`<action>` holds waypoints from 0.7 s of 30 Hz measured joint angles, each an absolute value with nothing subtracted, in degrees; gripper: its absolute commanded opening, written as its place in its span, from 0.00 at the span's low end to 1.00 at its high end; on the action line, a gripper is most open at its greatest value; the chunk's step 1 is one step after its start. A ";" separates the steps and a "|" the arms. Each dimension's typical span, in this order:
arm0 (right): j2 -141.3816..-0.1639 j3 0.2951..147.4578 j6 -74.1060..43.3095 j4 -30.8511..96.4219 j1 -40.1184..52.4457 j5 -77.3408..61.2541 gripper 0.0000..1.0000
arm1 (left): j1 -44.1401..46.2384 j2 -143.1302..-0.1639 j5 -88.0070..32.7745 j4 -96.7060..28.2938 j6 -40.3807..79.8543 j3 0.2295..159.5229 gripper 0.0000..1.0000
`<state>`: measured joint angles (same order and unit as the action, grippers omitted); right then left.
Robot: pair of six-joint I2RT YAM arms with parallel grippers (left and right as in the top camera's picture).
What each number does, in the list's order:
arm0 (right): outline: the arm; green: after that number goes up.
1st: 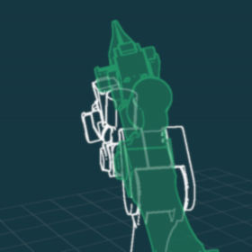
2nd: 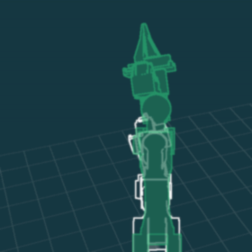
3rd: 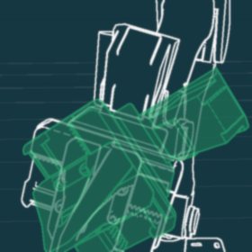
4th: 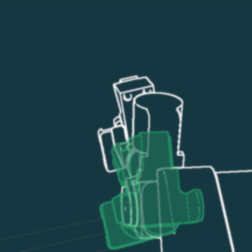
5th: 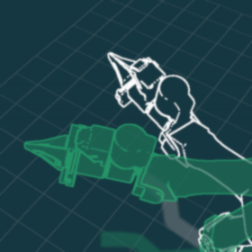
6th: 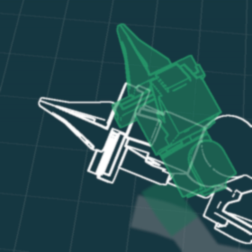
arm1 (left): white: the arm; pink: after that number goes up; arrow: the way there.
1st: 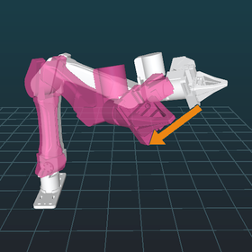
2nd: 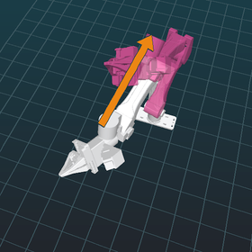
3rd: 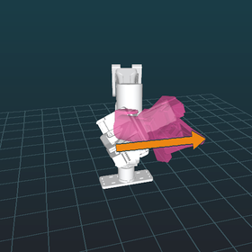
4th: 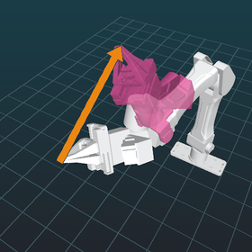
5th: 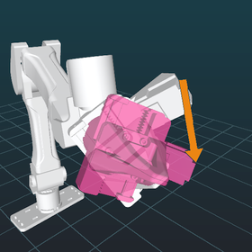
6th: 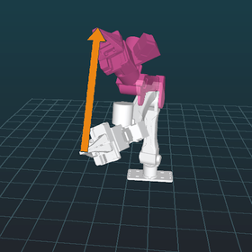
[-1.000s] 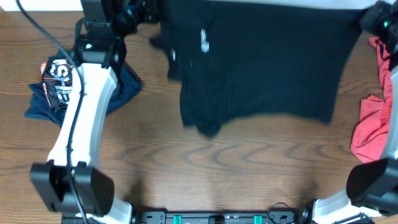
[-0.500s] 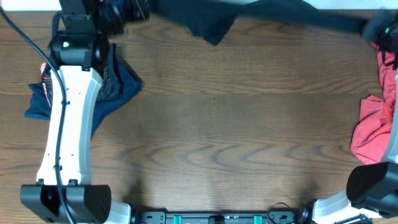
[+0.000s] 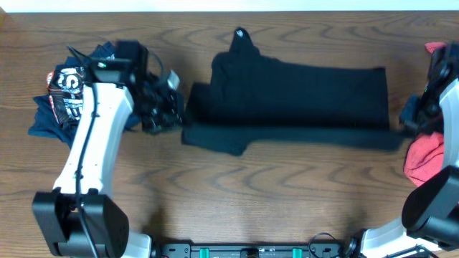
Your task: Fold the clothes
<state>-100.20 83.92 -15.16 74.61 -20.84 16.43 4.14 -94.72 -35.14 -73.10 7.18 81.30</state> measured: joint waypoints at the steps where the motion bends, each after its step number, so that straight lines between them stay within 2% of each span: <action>1: -100.42 82.04 -15.70 74.74 -21.47 16.75 0.01 | 4.91 -94.74 -35.09 -73.08 6.85 78.94 0.06; 12: -100.66 71.75 -20.56 72.66 -26.41 18.06 0.02 | 9.50 -92.82 -34.26 -73.06 3.95 64.29 0.06; 21: -100.66 71.70 -18.85 61.04 -26.41 9.19 0.06 | 9.50 -88.62 -34.89 -55.64 5.98 64.10 0.06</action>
<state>-100.66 71.70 -18.85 61.04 -26.41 9.19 9.50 -88.62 -34.89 -55.64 5.98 64.10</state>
